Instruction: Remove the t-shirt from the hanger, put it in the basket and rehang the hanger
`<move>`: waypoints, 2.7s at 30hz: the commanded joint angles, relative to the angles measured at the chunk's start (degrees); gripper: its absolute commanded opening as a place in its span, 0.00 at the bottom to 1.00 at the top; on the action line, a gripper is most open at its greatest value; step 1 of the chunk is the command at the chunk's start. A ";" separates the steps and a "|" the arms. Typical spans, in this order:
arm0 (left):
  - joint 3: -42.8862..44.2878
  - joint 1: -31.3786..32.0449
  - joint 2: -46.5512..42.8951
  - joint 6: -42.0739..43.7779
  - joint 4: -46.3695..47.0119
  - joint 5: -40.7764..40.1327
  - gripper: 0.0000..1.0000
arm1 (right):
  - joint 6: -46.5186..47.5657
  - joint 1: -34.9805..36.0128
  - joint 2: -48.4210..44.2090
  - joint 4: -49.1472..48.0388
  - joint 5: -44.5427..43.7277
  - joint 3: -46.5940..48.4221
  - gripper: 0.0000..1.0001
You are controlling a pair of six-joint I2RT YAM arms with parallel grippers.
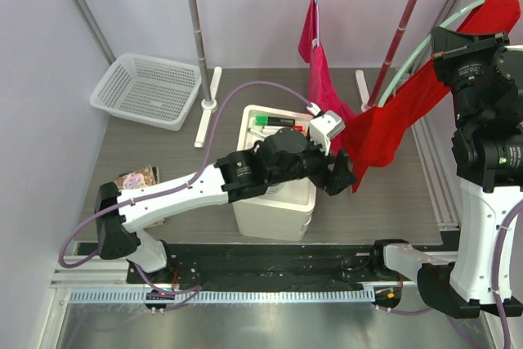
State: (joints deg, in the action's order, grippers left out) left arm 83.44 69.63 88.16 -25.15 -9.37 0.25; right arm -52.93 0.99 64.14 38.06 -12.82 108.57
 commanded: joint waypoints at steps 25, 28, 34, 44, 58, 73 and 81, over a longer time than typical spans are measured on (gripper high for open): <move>24.84 -4.50 11.33 2.65 -3.29 3.00 0.00 | -3.15 -0.29 -3.32 -10.03 3.07 -4.77 0.01; 22.84 -4.50 10.72 2.56 -3.55 5.19 0.00 | -3.06 -0.20 -2.97 -10.47 1.49 -5.21 0.01; 1.95 -1.95 0.62 2.04 9.09 -5.24 0.00 | -1.22 -0.20 4.05 -12.57 -2.64 -1.44 0.01; -12.77 -0.63 -6.60 -2.10 14.11 -6.84 0.00 | -2.62 -3.98 14.17 -10.73 -2.39 13.05 0.01; 20.26 -7.56 -1.68 -0.78 -4.69 10.90 0.59 | 4.84 -4.77 2.49 -11.34 31.42 -3.44 0.01; 28.89 -17.50 8.96 -4.73 3.80 19.87 0.57 | -3.93 -4.16 -13.77 -19.69 57.29 -25.87 0.01; 26.07 -19.79 8.34 -6.32 7.78 20.75 0.52 | -7.80 -3.28 -13.60 -19.69 58.78 -24.46 0.01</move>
State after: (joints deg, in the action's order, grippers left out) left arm 109.93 51.31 97.71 -30.39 -5.76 20.91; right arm -56.62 -3.18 51.77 25.85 39.44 80.47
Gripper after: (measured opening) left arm 0.531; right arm 0.048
